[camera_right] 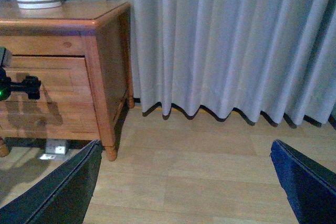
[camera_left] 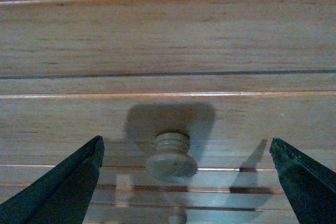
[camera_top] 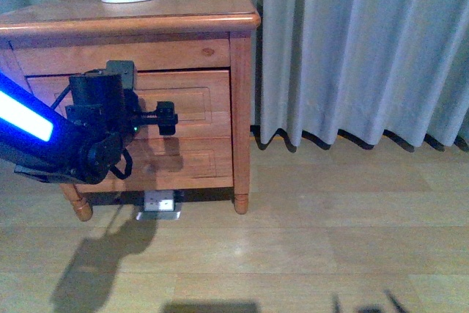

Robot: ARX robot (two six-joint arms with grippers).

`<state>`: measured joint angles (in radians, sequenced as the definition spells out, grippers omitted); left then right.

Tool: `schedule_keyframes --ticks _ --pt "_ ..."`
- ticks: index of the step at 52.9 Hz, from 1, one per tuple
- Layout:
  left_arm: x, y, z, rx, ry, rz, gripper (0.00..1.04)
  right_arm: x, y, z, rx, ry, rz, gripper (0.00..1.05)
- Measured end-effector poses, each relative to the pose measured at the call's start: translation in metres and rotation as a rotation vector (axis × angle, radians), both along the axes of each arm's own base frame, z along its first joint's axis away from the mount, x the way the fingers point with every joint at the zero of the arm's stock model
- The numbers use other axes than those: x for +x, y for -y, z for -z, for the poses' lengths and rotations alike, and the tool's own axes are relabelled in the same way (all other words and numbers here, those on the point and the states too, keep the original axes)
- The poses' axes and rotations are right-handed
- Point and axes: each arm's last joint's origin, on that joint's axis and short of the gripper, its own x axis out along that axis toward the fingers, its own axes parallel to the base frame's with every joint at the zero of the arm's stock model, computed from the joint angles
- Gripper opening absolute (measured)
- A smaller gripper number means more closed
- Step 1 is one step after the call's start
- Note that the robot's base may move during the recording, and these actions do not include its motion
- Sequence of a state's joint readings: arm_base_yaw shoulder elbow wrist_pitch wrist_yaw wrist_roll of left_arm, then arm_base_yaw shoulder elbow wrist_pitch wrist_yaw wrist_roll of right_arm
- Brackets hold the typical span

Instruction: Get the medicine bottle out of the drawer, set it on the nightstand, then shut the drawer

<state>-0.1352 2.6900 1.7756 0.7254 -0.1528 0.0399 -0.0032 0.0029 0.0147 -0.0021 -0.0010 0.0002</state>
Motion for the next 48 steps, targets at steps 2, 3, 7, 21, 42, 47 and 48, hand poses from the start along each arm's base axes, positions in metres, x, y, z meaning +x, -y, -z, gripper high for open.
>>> schedule_keyframes --ticks 2,3,7,21,42,47,48 --pt "0.0006 -0.0005 -0.0008 0.0 0.002 -0.001 0.98 0.0 0.0 0.0001 0.0 0.0 0.0 0.98" --pt "0.0007 -0.0007 -0.001 0.0 0.002 -0.001 0.98 0.0 0.0 0.0001 0.0 0.0 0.0 0.98" --pt "0.0011 -0.0009 -0.0011 0.0 -0.002 -0.001 0.98 0.0 0.0 0.0001 0.0 0.0 0.0 0.98" --pt "0.0004 -0.0008 0.0022 0.001 -0.029 -0.001 0.59 0.0 0.0 0.0001 0.0 0.0 0.0 0.98" --pt "0.0005 -0.0033 0.0033 0.002 -0.04 -0.013 0.24 0.0 0.0 0.0001 0.0 0.0 0.0 0.98" --pt "-0.0006 -0.0035 0.0046 -0.004 -0.041 -0.015 0.24 0.0 0.0 0.0001 0.0 0.0 0.0 0.98" --pt "-0.0014 -0.0035 0.0045 -0.006 -0.038 -0.014 0.24 0.0 0.0 0.0 0.0 0.0 0.0 0.98"
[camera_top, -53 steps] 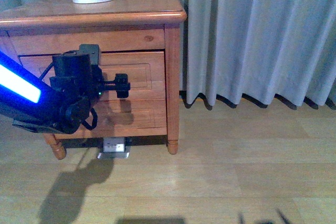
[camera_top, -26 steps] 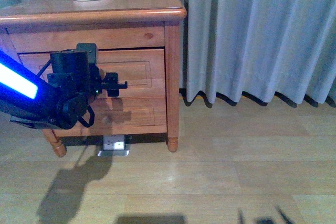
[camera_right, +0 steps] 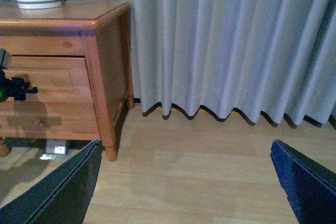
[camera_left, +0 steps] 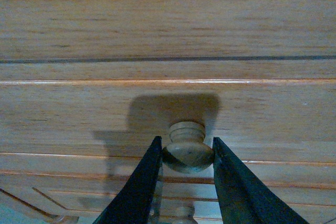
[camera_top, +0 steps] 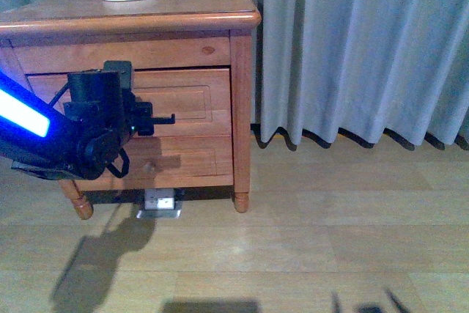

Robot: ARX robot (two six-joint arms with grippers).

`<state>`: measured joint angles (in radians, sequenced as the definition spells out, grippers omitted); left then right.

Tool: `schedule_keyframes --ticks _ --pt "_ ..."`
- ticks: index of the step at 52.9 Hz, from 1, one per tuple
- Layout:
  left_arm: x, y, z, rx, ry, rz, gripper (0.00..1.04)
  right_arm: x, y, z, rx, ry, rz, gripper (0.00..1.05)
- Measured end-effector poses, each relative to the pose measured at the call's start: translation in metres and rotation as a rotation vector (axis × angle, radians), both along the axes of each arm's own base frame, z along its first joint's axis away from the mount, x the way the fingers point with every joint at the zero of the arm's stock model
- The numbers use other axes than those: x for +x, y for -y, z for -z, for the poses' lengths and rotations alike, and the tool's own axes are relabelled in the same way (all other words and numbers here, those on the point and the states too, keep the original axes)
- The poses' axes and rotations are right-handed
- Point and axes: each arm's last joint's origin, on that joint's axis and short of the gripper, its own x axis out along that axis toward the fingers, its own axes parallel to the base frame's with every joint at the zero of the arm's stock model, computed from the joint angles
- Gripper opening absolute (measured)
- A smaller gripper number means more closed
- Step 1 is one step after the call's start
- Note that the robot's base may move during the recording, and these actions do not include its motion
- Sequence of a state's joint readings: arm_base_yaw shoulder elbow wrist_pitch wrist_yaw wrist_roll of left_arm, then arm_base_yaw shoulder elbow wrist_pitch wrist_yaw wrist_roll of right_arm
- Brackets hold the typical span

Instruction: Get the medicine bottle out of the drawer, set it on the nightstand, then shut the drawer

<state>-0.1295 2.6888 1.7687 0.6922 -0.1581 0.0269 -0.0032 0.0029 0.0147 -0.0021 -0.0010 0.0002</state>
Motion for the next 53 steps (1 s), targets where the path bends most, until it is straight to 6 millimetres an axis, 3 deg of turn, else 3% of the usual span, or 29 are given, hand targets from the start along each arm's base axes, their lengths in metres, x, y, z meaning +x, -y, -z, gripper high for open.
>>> schedule_keyframes --ticks 6,18,33,37,44,53 --pt "-0.011 -0.001 -0.001 -0.019 0.011 0.0 0.24 0.0 0.0 0.0 0.0 0.0 0.0 0.98" --pt "-0.065 0.003 -0.005 0.006 -0.007 -0.026 0.23 0.0 0.0 0.0 0.0 0.0 0.0 0.98" --pt "-0.177 0.003 -0.01 0.102 -0.09 -0.014 0.23 0.0 0.0 0.0 0.0 0.0 0.0 0.98" --pt "-0.197 0.004 -0.01 0.117 -0.114 -0.009 0.23 0.0 0.0 0.0 0.0 0.0 0.0 0.98" --pt "-0.214 0.005 -0.007 0.13 -0.157 -0.002 0.24 0.0 0.0 0.0 0.0 0.0 0.0 0.98" --pt "-0.218 0.003 -0.015 0.125 -0.156 -0.015 0.49 0.0 0.0 0.0 0.0 0.0 0.0 0.98"
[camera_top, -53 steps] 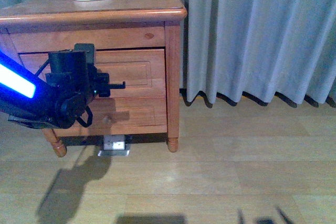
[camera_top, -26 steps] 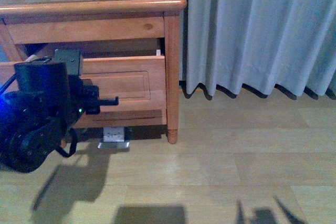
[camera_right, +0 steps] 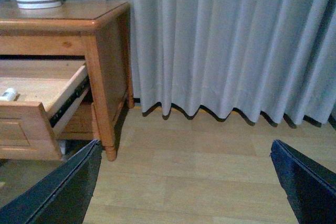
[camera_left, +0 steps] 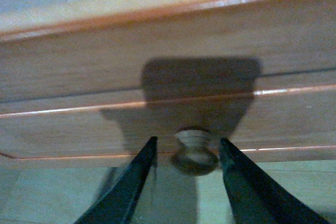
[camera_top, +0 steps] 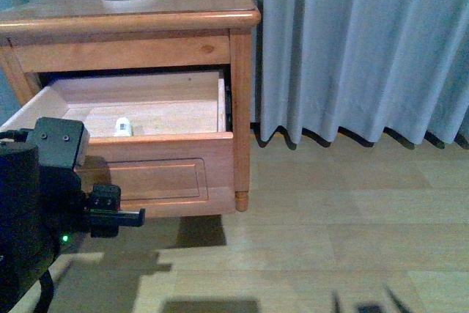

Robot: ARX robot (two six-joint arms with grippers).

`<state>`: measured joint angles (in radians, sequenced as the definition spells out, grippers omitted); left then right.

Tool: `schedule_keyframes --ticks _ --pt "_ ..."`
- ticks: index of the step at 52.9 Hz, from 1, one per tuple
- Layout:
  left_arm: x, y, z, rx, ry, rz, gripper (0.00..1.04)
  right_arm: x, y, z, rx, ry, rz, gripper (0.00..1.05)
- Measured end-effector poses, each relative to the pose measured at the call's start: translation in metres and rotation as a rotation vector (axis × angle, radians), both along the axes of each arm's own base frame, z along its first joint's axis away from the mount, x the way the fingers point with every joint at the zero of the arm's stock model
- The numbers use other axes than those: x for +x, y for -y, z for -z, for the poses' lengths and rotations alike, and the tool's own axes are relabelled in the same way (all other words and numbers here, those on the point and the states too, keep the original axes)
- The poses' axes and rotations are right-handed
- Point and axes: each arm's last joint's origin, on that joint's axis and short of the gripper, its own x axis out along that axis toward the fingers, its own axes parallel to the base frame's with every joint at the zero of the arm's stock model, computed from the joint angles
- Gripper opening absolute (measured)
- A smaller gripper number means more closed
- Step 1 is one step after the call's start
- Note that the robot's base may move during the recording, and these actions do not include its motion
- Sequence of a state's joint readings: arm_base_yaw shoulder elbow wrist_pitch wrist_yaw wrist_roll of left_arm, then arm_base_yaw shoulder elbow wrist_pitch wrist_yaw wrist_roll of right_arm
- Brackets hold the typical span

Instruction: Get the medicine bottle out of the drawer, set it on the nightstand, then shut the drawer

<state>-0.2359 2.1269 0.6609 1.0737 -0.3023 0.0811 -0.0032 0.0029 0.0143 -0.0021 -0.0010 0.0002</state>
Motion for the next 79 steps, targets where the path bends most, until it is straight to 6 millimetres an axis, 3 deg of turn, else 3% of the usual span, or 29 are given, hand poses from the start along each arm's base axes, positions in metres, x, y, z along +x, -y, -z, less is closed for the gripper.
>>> schedule_keyframes --ticks 9,14,17,23,30,36,40,47,56,62,71,79 --pt "-0.01 -0.003 -0.024 0.002 -0.001 0.011 0.76 0.0 0.0 0.0 0.0 0.0 0.0 0.98" --pt "-0.011 -0.01 -0.055 0.009 0.037 0.012 0.9 0.0 0.0 0.0 0.0 0.0 0.0 0.98" --pt "-0.014 -0.019 -0.083 0.024 0.071 0.004 0.99 0.0 0.0 0.0 0.0 0.0 0.0 0.98" --pt "-0.024 -0.033 -0.136 0.049 0.161 -0.012 0.98 0.0 0.0 0.0 0.0 0.0 0.0 0.98" --pt "-0.056 -0.041 -0.194 0.086 0.265 -0.011 0.98 0.0 0.0 0.0 0.0 0.0 0.0 0.98" --pt "-0.091 -0.046 -0.226 0.087 0.323 -0.039 0.98 0.0 0.0 0.0 0.0 0.0 0.0 0.98" --pt "-0.118 -0.049 -0.237 0.083 0.347 -0.076 0.98 0.0 0.0 0.0 0.0 0.0 0.0 0.98" --pt "-0.17 -0.049 -0.236 0.076 0.36 -0.099 0.98 0.0 0.0 0.0 0.0 0.0 0.0 0.98" --pt "-0.222 -0.051 -0.209 0.061 0.336 -0.125 0.98 0.0 0.0 0.0 0.0 0.0 0.0 0.98" --pt "-0.228 -0.055 -0.188 0.039 0.312 -0.136 0.98 0.0 0.0 0.0 0.0 0.0 0.0 0.98" --pt "-0.228 -0.062 -0.138 0.028 0.248 -0.166 0.97 0.0 0.0 0.0 0.0 0.0 0.0 0.98" --pt "-0.228 -0.069 -0.115 -0.142 0.377 0.028 0.71 0.0 0.0 0.0 0.0 0.0 0.0 0.98"
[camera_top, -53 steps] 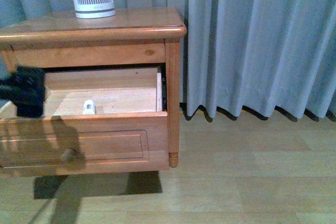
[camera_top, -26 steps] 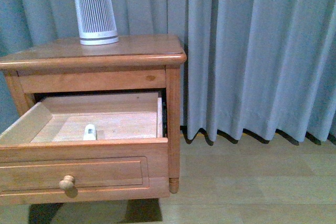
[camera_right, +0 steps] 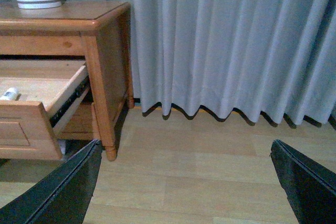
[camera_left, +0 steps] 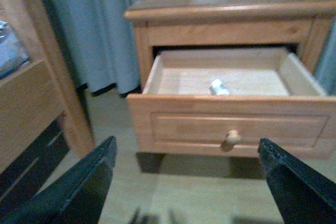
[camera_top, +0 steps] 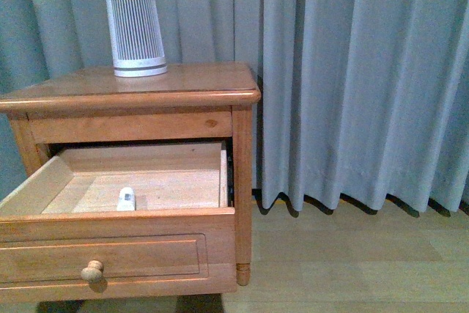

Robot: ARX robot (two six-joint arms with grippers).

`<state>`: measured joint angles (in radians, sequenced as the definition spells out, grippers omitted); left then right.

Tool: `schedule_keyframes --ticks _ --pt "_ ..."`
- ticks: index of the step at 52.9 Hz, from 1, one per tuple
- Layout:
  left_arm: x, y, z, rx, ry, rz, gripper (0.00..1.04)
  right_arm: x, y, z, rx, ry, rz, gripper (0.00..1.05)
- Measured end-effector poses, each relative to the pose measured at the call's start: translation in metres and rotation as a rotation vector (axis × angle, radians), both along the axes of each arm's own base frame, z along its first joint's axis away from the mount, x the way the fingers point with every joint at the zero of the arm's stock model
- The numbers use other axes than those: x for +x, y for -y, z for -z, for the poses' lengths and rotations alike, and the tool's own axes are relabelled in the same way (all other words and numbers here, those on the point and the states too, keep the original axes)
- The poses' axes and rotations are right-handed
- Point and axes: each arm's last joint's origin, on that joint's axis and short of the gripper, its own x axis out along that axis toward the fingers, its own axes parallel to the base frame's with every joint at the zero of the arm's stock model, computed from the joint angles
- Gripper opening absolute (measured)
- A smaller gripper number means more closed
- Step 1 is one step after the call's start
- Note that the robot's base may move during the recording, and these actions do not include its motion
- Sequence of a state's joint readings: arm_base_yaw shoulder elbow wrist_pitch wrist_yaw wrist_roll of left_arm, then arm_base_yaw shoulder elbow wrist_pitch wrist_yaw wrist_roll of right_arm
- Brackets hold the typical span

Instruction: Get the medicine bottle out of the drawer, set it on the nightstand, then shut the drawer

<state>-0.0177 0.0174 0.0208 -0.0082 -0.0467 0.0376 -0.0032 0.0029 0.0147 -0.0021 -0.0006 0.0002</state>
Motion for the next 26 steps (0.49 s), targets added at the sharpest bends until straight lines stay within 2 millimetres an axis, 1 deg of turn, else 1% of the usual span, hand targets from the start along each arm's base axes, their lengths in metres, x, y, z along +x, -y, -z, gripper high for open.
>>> schedule_keyframes --ticks 2,4,7,11,13,18,26 --pt "0.0001 0.0002 0.0018 -0.009 0.001 0.02 0.66 0.0 0.0 0.0 0.0 0.0 0.0 0.98" --pt "0.0002 0.0005 0.0028 -0.017 -0.002 0.035 0.57 0.0 0.0 0.0001 0.0 0.0 -0.001 0.98" --pt "0.0 0.0003 0.0025 -0.022 0.003 0.033 0.46 0.0 0.0 0.0 0.0 0.0 0.0 0.98" --pt "-0.0001 0.0002 0.0024 -0.028 0.004 0.033 0.27 0.0 0.0 0.0001 0.0 0.0 -0.001 0.98" --pt "-0.0001 0.0002 0.0024 -0.028 0.004 0.032 0.22 0.0 0.0 0.0001 0.0 0.0 0.0 0.98" --pt "-0.0001 0.0002 0.0024 -0.029 0.004 0.032 0.04 0.0 0.0 0.0001 0.0 0.0 0.0 0.98" --pt "-0.0001 0.0002 0.0024 -0.032 0.004 0.032 0.03 0.0 0.0 0.0001 0.0 0.0 0.0 0.98"
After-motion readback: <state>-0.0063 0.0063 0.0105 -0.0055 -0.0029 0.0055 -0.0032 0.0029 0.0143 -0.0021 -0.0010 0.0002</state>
